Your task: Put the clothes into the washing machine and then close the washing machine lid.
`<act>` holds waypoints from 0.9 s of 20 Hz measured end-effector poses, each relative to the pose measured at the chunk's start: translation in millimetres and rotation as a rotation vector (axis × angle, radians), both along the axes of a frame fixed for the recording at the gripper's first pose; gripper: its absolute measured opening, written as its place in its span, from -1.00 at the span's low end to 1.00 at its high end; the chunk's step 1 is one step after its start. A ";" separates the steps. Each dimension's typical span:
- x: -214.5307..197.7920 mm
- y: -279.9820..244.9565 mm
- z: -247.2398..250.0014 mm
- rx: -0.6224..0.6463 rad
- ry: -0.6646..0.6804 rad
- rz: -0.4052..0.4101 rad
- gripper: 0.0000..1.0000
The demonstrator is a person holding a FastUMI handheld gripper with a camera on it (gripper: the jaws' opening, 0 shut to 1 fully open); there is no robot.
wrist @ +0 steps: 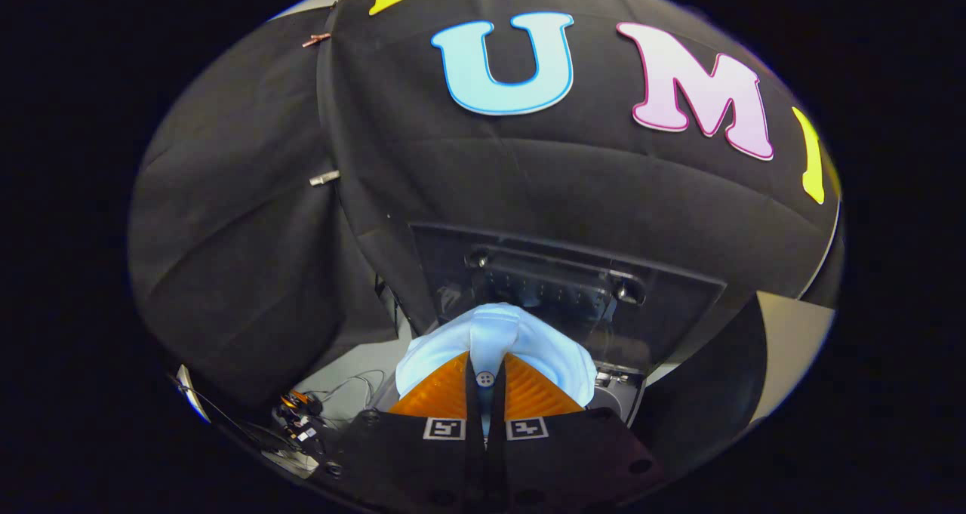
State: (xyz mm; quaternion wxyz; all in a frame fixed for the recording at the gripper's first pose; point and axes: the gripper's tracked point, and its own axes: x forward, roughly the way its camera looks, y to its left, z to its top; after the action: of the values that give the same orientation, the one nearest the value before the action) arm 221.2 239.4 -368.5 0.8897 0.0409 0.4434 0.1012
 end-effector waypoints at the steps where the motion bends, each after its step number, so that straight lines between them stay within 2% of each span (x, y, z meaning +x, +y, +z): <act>1: -0.5 -0.3 -10.9 -0.015 0.008 -0.001 -0.90; 8: -13.6 6.8 -69.7 -0.072 0.082 0.010 -0.88; 14: -22.3 1.5 -85.5 -0.097 0.123 -0.007 -0.88; 16: -20.3 8.5 -76.9 -0.039 0.111 -0.016 -0.15; 18: -20.0 0.0 -75.6 -0.062 0.104 -0.021 0.58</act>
State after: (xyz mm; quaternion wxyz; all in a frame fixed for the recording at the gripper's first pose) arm 201.2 239.4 -444.1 0.8673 0.0229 0.4914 0.0759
